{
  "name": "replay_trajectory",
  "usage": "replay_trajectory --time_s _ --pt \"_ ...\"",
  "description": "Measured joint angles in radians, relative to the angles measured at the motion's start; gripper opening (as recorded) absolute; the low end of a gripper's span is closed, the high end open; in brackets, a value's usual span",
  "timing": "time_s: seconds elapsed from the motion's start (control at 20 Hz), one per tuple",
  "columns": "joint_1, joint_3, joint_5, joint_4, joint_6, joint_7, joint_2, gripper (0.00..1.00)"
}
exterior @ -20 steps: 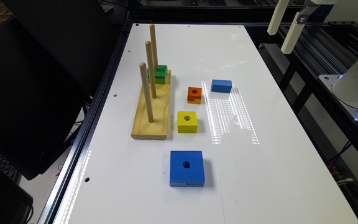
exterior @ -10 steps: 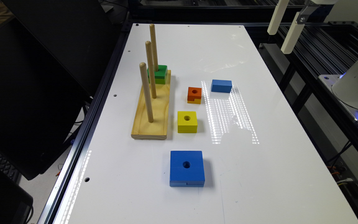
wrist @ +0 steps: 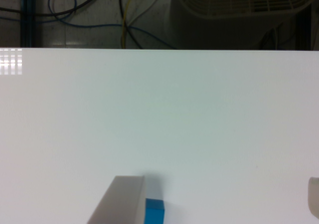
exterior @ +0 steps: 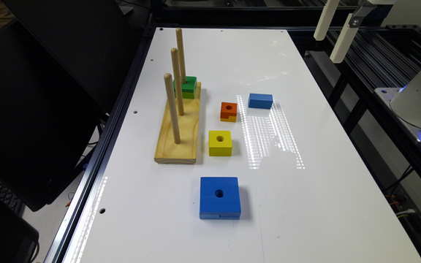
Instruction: Pick up yellow block.
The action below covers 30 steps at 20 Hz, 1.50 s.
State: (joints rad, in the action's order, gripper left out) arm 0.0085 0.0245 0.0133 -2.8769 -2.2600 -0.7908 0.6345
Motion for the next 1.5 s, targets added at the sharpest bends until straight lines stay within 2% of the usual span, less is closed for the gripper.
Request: replay_trajectory --time_s 0.45,0.8,1.15,1.5 --pt "0.0 0.002 0.0 0.013 -0.036 0.0 -0.028 1.0" --pt "0.0 0.002 0.0 0.063 -0.049 0.0 -0.097 1.0" --pt "0.0 0.005 0.0001 0.099 -0.051 -0.002 -0.136 1.0" --pt "0.0 0.008 0.0001 0.169 -0.072 -0.005 -0.227 1.0"
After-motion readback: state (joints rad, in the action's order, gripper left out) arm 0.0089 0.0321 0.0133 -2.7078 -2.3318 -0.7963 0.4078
